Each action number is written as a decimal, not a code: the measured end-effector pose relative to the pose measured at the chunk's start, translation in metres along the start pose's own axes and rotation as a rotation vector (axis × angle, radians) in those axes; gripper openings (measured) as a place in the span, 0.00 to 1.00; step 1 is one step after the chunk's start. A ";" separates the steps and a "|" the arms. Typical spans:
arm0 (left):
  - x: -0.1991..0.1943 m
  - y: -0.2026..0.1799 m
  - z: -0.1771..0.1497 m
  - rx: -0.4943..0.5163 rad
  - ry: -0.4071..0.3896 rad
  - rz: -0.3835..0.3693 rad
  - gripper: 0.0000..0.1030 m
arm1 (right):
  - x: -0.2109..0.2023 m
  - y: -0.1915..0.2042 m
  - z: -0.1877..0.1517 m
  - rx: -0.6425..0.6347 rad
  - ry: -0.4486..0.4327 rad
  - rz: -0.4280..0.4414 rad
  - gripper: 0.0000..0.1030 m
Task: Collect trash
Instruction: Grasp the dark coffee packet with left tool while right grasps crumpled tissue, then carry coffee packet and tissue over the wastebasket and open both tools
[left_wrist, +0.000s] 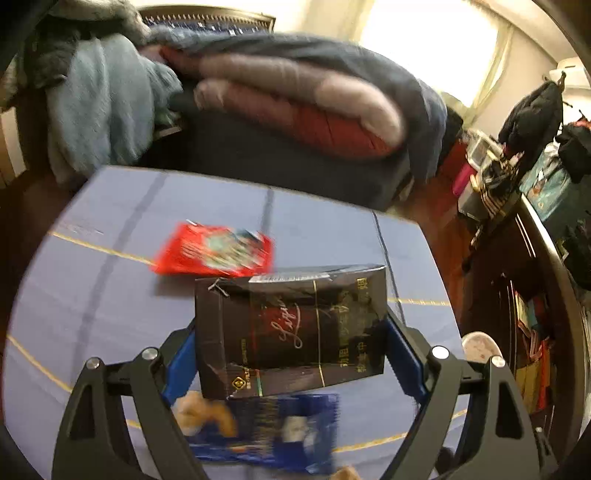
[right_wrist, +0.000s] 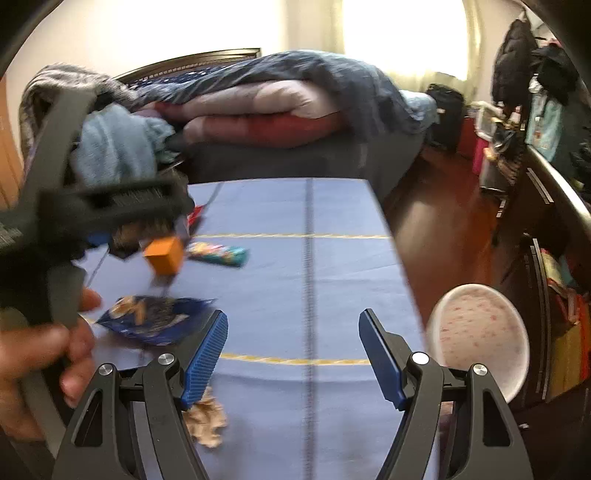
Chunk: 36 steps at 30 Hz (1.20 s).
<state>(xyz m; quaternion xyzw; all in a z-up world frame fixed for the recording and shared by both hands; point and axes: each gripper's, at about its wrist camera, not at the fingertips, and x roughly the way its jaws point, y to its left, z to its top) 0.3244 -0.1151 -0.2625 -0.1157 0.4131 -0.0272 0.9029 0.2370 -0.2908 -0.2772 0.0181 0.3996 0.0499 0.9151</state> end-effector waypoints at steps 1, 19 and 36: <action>-0.008 0.008 0.001 -0.004 -0.013 0.007 0.84 | 0.001 0.006 -0.001 -0.006 0.006 0.014 0.72; -0.048 0.058 -0.003 0.004 -0.066 0.055 0.84 | 0.022 0.070 -0.052 -0.113 0.159 0.066 0.24; -0.059 -0.037 -0.018 0.175 -0.091 -0.056 0.84 | -0.025 -0.011 -0.046 0.039 0.045 -0.031 0.24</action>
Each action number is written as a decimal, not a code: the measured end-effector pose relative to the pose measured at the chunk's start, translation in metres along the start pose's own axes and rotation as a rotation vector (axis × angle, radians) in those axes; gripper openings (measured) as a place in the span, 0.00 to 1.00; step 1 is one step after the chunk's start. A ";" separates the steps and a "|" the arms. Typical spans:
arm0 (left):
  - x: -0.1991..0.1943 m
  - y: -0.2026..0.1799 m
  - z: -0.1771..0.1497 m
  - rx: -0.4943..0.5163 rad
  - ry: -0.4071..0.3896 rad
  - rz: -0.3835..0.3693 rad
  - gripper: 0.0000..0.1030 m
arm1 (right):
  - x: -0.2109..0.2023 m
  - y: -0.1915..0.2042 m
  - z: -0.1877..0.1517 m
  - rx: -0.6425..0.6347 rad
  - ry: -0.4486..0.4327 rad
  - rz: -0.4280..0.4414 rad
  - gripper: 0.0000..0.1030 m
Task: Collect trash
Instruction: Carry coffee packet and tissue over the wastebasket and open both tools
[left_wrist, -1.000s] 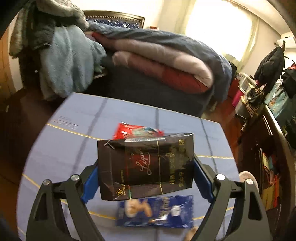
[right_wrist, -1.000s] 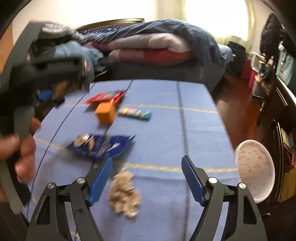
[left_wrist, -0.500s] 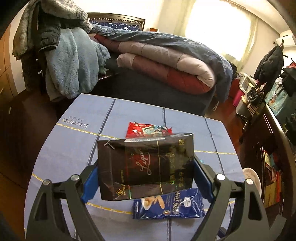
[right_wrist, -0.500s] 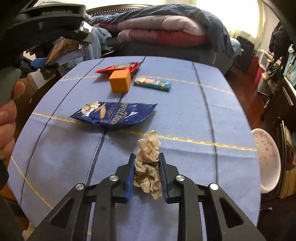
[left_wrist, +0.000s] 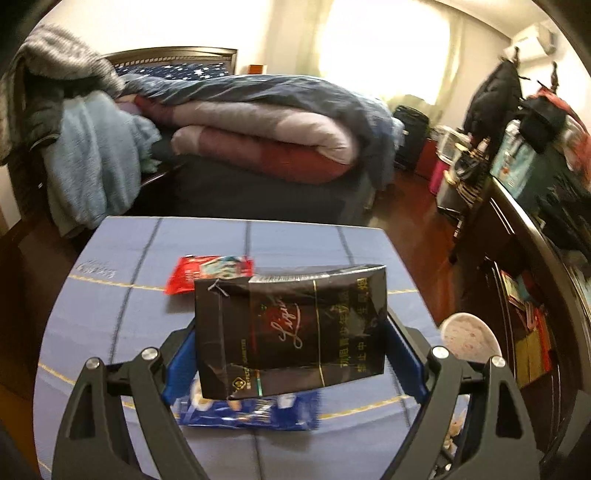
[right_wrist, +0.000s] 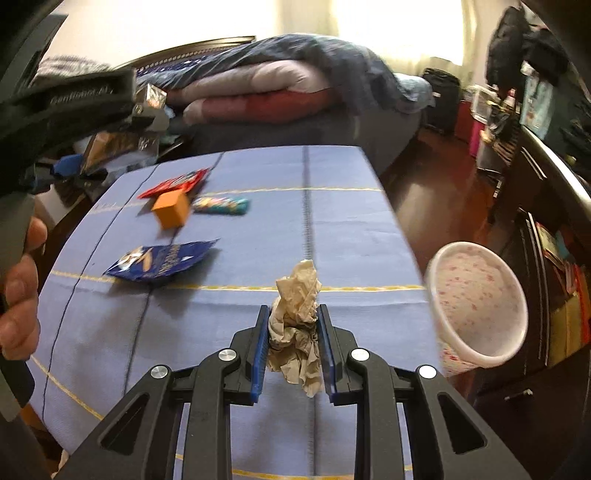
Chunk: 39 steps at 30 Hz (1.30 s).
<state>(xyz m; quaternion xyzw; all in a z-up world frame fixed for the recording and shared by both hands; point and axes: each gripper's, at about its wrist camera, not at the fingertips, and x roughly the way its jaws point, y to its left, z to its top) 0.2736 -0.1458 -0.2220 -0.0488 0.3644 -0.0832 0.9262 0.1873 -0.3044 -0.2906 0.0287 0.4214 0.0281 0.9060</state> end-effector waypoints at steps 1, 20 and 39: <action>0.000 -0.005 -0.001 0.008 0.000 -0.007 0.84 | -0.002 -0.005 0.000 0.009 -0.004 -0.007 0.24; 0.020 -0.146 -0.017 0.236 0.020 -0.148 0.84 | -0.028 -0.126 -0.009 0.205 -0.087 -0.159 0.24; 0.061 -0.277 -0.036 0.408 0.042 -0.300 0.84 | -0.023 -0.227 -0.011 0.346 -0.115 -0.297 0.24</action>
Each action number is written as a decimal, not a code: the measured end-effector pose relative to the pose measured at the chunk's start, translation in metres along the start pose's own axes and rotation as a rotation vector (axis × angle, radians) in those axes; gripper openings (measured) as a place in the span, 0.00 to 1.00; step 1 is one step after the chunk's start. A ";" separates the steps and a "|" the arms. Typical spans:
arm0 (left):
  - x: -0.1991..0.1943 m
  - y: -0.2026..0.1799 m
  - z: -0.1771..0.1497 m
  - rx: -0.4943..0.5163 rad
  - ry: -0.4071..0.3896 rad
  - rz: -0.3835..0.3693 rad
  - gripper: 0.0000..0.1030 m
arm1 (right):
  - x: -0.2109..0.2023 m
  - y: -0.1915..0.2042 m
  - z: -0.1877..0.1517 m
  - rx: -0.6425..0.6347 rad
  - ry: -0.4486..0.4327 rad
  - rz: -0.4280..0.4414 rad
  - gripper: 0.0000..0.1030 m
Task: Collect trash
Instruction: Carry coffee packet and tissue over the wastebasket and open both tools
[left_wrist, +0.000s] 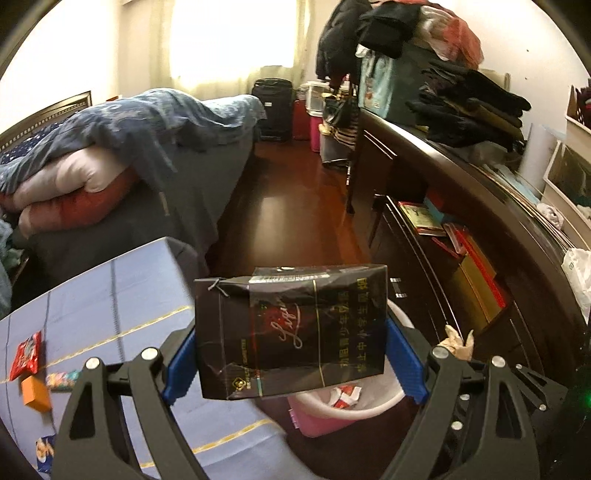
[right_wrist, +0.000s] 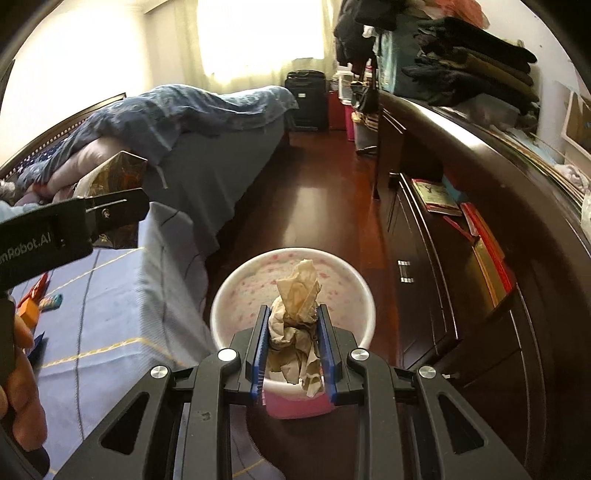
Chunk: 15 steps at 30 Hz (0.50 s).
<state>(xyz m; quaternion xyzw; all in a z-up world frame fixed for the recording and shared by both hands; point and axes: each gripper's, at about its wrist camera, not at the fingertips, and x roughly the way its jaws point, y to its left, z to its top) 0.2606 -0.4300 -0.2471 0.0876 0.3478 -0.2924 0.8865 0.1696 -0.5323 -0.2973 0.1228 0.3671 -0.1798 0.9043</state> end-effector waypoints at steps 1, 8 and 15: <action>0.003 -0.003 0.001 0.003 0.003 -0.008 0.84 | 0.002 -0.003 0.001 0.005 0.001 -0.002 0.24; 0.032 -0.023 0.005 0.017 0.034 -0.049 0.84 | 0.027 -0.018 0.005 0.031 0.016 -0.024 0.24; 0.072 -0.021 0.011 -0.021 0.112 -0.093 0.84 | 0.054 -0.025 0.007 0.050 0.042 -0.034 0.24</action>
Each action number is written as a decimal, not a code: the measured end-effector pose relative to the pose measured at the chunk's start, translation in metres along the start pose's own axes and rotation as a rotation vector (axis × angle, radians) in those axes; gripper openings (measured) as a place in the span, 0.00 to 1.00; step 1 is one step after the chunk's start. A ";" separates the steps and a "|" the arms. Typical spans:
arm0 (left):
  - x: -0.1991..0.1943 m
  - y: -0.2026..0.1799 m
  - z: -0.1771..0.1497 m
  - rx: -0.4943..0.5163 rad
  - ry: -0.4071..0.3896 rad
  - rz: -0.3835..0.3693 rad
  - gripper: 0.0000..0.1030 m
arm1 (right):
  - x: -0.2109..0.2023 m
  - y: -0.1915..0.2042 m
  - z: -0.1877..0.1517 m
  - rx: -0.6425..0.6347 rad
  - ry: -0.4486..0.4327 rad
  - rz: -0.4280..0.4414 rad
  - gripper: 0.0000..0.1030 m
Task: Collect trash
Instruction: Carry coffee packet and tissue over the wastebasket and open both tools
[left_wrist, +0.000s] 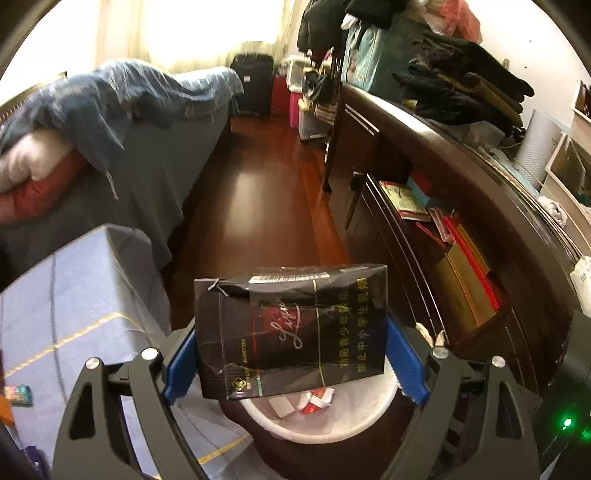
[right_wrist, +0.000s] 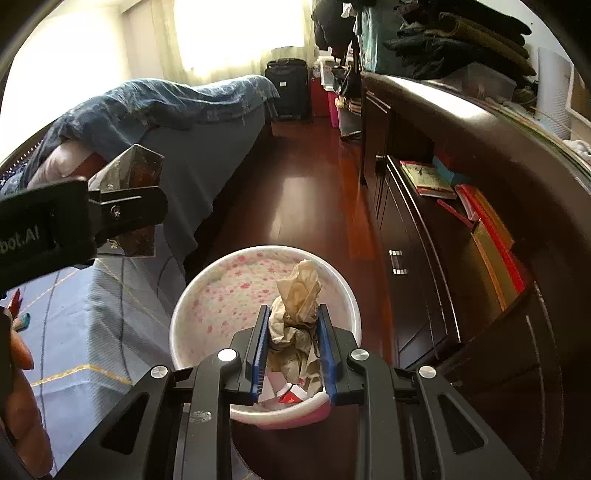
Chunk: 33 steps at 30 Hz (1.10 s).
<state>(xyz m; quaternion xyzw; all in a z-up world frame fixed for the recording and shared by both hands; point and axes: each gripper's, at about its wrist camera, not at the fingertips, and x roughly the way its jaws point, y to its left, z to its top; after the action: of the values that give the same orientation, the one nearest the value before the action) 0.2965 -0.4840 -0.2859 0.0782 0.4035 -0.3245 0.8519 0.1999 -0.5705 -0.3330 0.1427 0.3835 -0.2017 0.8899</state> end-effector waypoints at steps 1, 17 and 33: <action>0.005 0.001 0.001 -0.002 0.011 -0.007 0.84 | 0.003 0.001 0.001 0.000 0.001 0.000 0.24; 0.023 0.026 0.008 -0.092 0.029 -0.034 0.96 | 0.033 0.003 -0.002 -0.010 0.005 -0.034 0.49; -0.072 0.085 -0.022 -0.110 -0.068 0.178 0.97 | -0.025 0.050 -0.014 -0.031 0.003 0.055 0.68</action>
<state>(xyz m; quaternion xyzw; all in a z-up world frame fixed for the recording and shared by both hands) 0.3020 -0.3741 -0.2582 0.0557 0.3830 -0.2275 0.8936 0.1993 -0.5151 -0.3190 0.1396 0.3838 -0.1710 0.8966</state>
